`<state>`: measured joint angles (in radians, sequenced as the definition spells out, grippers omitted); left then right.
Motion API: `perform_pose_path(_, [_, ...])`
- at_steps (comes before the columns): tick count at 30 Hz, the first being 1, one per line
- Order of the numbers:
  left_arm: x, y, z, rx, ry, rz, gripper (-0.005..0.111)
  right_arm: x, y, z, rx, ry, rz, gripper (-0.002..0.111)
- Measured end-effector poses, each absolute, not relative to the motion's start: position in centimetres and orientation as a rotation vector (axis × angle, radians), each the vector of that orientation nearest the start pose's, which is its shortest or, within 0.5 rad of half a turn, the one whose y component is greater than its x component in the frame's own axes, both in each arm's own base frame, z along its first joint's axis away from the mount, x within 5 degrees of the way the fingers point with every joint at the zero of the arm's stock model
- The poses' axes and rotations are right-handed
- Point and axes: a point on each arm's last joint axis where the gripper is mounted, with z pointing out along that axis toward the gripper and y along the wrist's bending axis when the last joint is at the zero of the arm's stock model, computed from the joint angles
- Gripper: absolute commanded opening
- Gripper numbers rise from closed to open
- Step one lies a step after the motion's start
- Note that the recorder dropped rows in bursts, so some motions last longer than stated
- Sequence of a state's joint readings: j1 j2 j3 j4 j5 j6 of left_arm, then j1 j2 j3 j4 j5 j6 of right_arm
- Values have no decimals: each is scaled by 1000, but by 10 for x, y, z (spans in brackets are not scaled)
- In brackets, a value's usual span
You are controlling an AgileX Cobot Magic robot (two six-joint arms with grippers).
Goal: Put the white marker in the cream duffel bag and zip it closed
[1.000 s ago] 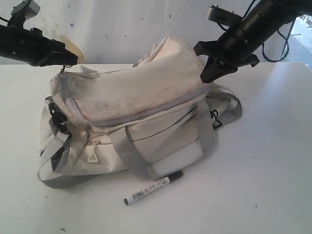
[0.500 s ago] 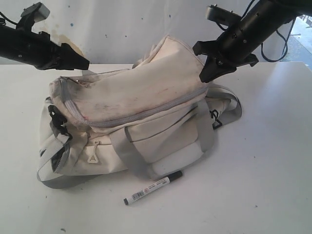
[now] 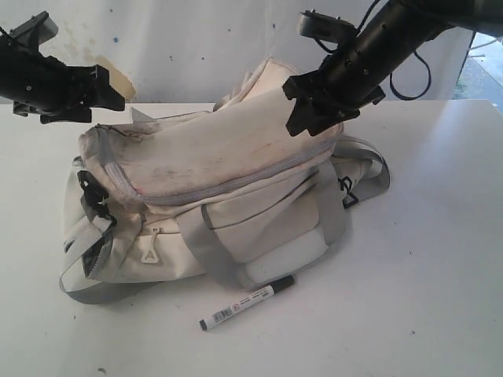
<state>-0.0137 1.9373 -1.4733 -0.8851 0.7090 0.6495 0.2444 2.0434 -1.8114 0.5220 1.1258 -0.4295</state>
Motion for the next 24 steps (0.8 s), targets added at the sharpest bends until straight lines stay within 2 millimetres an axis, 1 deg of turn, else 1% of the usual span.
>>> perform_pose_path(3, [429, -41, 240, 24, 2413, -706, 75, 420, 150, 267, -694, 2621, 659, 43])
perform_pose_path(6, [431, -24, 240, -138, 2415, -727, 75, 421, 154, 267, -693, 2602, 655, 43])
perform_pose_path(9, [433, -14, 231, -275, 2434, -802, 75, 420, 161, 268, -701, 2579, 652, 43])
perform_pose_path(14, [437, -19, 206, -393, 2494, -950, 75, 417, 177, 269, -723, 2540, 657, 43])
perform_pose_path(18, [439, -21, 193, -534, 2510, -1012, 73, 414, 188, 270, -746, 2527, 672, 43])
perform_pose_path(20, [441, -21, 190, -593, 2501, -1042, 68, 412, 191, 270, -758, 2524, 673, 43])
perform_pose_path(21, [442, -21, 188, -614, 2494, -1052, 64, 411, 193, 270, -762, 2522, 674, 43])
perform_pose_path(24, [444, -22, 189, -666, 2459, -1091, 45, 409, 199, 270, -781, 2515, 678, 43])
